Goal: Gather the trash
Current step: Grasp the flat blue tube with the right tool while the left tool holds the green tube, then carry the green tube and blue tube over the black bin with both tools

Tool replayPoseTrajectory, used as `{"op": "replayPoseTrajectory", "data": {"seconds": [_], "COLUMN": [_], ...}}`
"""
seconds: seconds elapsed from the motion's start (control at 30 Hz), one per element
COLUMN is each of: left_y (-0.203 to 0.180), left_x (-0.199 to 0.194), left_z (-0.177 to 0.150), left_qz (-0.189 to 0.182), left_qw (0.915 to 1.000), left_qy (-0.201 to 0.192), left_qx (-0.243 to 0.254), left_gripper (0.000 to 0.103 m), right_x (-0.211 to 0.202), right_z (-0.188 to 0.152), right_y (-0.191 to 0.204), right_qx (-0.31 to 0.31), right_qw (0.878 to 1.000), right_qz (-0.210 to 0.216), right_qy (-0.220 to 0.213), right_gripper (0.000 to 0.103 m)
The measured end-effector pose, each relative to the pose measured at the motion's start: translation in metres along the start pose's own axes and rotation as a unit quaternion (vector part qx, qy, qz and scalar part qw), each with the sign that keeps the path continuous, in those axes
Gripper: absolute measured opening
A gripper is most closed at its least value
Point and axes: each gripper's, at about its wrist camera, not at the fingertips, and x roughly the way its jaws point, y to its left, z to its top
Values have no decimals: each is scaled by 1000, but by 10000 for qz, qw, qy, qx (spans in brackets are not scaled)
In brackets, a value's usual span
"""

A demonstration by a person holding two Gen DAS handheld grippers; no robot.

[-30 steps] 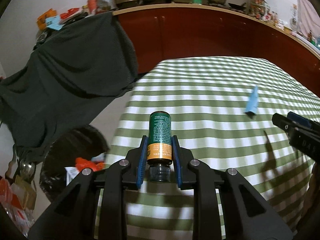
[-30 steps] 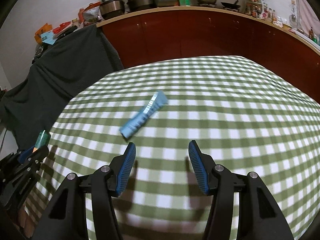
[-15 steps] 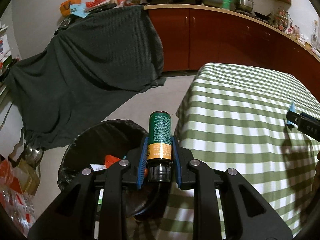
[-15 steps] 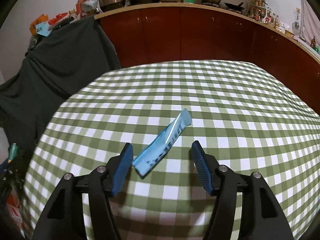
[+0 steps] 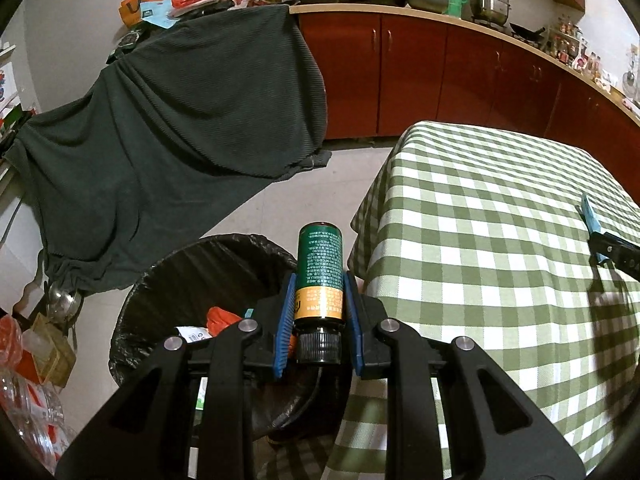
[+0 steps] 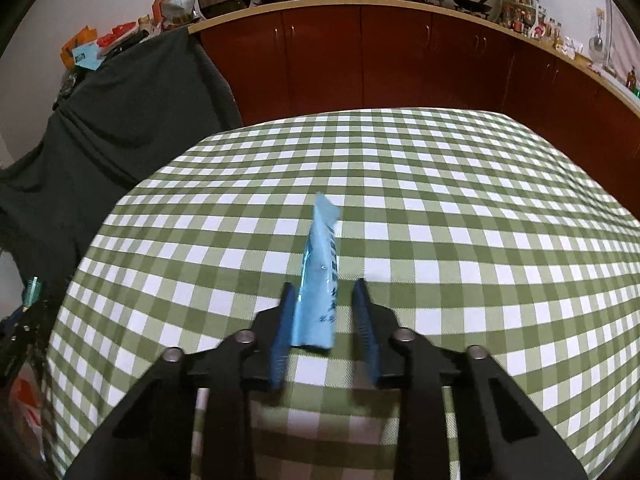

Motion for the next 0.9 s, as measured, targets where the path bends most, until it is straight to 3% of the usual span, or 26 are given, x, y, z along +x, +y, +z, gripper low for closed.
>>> {"op": "replayPoseTrajectory", "data": {"seconds": [0.9], "left_y": [-3], "left_x": [-27], "left_z": [-19], "left_qz": [-36], "left_qw": [10000], "left_qy": [-26], "left_qx": [-8], "left_gripper": [23], "right_x": [-53], "right_z": [-52], "right_y": [0], "right_qx": [-234], "right_qw": [9996], "right_qz": [126], "right_qy": [-60], "right_gripper": [16]}}
